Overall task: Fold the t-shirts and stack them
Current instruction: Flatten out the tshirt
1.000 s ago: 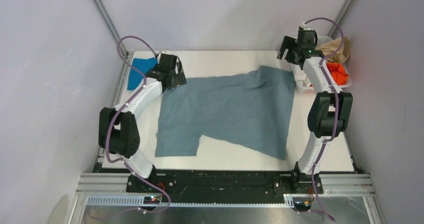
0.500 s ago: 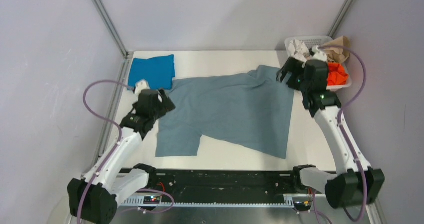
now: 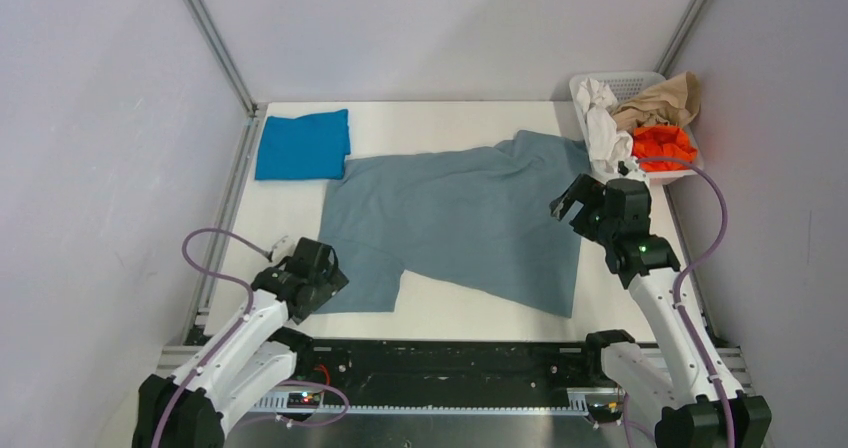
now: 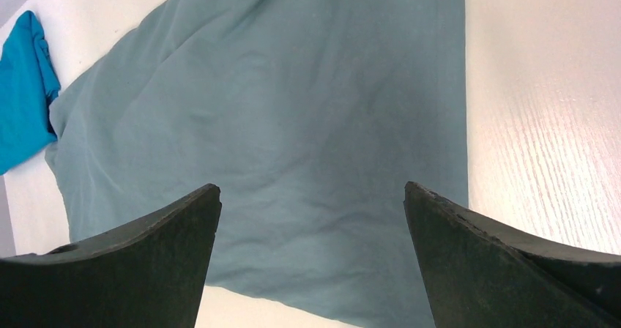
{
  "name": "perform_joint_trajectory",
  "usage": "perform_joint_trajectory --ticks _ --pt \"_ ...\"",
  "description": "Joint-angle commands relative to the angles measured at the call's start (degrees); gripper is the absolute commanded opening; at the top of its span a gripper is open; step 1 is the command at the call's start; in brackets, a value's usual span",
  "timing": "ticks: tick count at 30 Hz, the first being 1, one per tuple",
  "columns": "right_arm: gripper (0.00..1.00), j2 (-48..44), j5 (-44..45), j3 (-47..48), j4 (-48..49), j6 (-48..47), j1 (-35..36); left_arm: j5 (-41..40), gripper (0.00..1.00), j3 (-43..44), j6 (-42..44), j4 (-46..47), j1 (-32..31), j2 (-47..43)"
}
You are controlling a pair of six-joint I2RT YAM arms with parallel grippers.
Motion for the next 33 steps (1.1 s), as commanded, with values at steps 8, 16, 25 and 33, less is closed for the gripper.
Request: perform_joint_trajectory --ticks 8,16,25,33 --pt "1.00 0.1 3.3 0.1 -1.3 0.0 -0.6 -1.0 0.82 1.7 -2.3 -1.8 -1.2 7.0" --pt "1.00 0.1 5.1 0.0 -1.6 -0.4 -0.9 -0.4 0.59 5.5 0.4 -0.2 -2.1 15.6" --pt "0.99 -0.1 5.7 0.0 -5.1 0.5 -0.8 -1.8 0.00 9.6 5.0 1.8 -2.8 18.5" --pt "0.98 -1.3 11.1 -2.8 -22.6 8.4 9.4 -4.9 0.00 7.1 8.5 5.7 -3.7 8.5"
